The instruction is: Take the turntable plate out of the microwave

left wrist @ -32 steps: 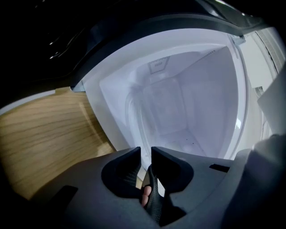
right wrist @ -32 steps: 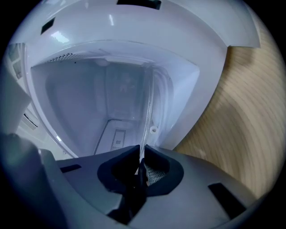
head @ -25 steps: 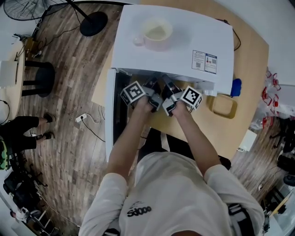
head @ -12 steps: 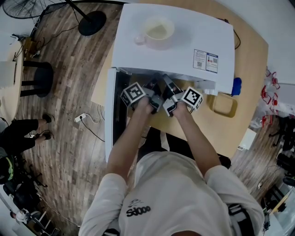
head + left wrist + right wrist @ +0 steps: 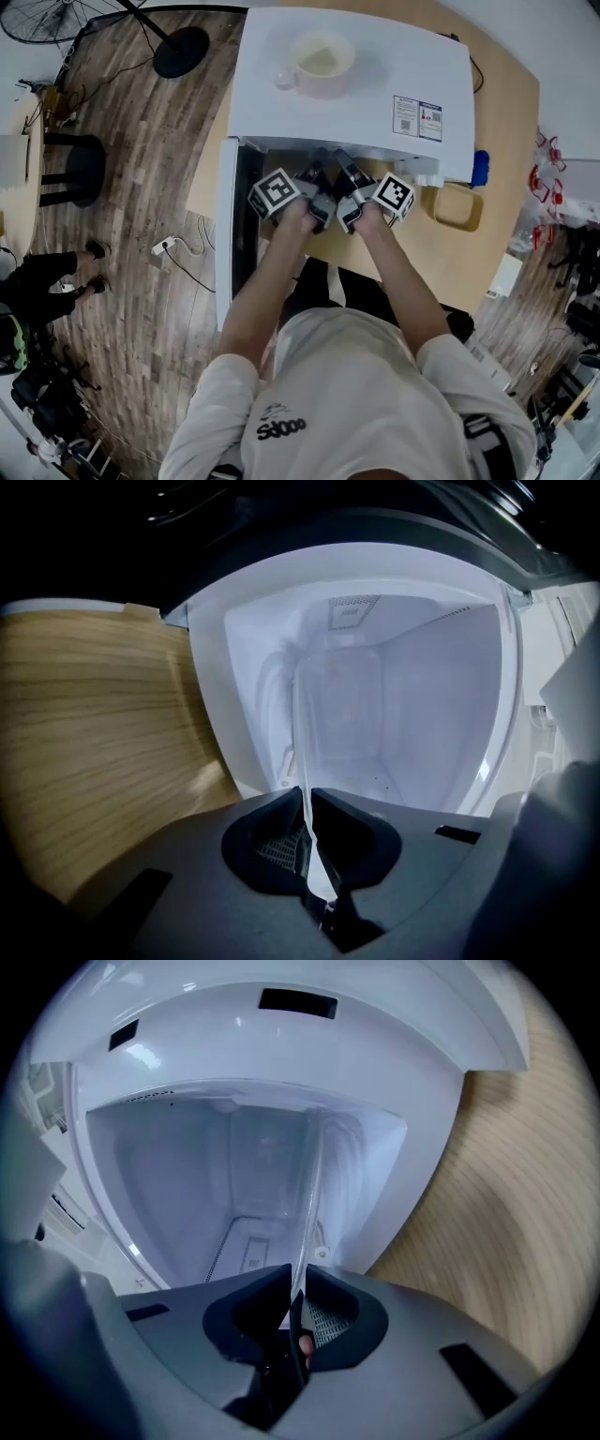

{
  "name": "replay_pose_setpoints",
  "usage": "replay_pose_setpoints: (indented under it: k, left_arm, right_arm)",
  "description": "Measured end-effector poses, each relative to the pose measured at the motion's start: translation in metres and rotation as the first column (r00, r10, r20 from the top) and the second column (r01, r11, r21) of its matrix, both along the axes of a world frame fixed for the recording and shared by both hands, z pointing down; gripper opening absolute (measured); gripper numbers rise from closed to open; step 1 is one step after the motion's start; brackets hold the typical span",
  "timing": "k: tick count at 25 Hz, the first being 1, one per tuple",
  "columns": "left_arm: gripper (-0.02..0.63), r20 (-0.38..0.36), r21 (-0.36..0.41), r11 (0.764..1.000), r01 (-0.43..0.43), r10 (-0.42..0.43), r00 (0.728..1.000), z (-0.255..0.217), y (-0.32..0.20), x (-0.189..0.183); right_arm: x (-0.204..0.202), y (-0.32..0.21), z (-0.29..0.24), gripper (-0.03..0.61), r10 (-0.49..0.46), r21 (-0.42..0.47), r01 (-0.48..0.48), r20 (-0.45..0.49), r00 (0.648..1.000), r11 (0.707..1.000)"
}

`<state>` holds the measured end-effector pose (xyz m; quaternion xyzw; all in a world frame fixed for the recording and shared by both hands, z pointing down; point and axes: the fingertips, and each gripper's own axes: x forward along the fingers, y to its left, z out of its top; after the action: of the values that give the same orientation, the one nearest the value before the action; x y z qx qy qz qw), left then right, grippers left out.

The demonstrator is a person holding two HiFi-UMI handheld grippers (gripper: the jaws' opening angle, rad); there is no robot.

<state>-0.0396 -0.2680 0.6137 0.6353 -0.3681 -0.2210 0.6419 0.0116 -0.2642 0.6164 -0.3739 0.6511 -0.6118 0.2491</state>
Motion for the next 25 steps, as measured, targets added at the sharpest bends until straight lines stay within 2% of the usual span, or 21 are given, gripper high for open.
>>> replay_pose_setpoints:
  k: [2, 8, 11, 12, 14, 18, 25]
  left_arm:
    - [0.040, -0.003, -0.010, 1.000, 0.003, -0.003, 1.000, 0.004, 0.007, -0.002]
    - [0.041, -0.025, -0.023, 1.000, -0.007, 0.006, 1.000, 0.009, 0.031, -0.002]
    - [0.043, -0.035, -0.006, 1.000, 0.001, -0.001, 0.999, 0.010, 0.036, -0.003]
    - [0.063, -0.043, 0.006, 1.000, 0.004, -0.004, 0.999, 0.009, 0.036, -0.003]
    - [0.153, -0.056, 0.027, 1.000, 0.008, -0.007, 0.998, 0.007, 0.033, -0.004]
    - [0.166, -0.047, 0.064, 0.998, 0.015, -0.012, 0.999, 0.007, 0.021, -0.004]
    - [0.167, -0.046, 0.063, 0.995, 0.075, -0.072, 0.996, 0.025, 0.014, -0.018]
  right_arm:
    - [-0.002, 0.005, -0.001, 0.037, -0.009, 0.022, 0.009, -0.007, 1.000, 1.000]
    - [-0.004, 0.029, 0.006, 0.032, -0.001, 0.008, 0.001, 0.014, 1.000, 1.000]
    - [-0.002, 0.037, 0.008, 0.032, 0.000, -0.001, 0.000, 0.018, 1.000, 1.000]
    - [-0.001, 0.040, 0.008, 0.031, 0.002, -0.006, -0.002, 0.024, 1.000, 1.000]
    - [0.002, 0.046, 0.008, 0.027, 0.004, -0.013, -0.004, 0.034, 0.999, 1.000]
    - [0.004, 0.061, 0.011, 0.026, -0.013, -0.010, 0.013, 0.020, 1.000, 1.000]
    - [-0.001, 0.097, 0.009, 0.026, -0.043, 0.009, 0.043, 0.011, 0.999, 0.999]
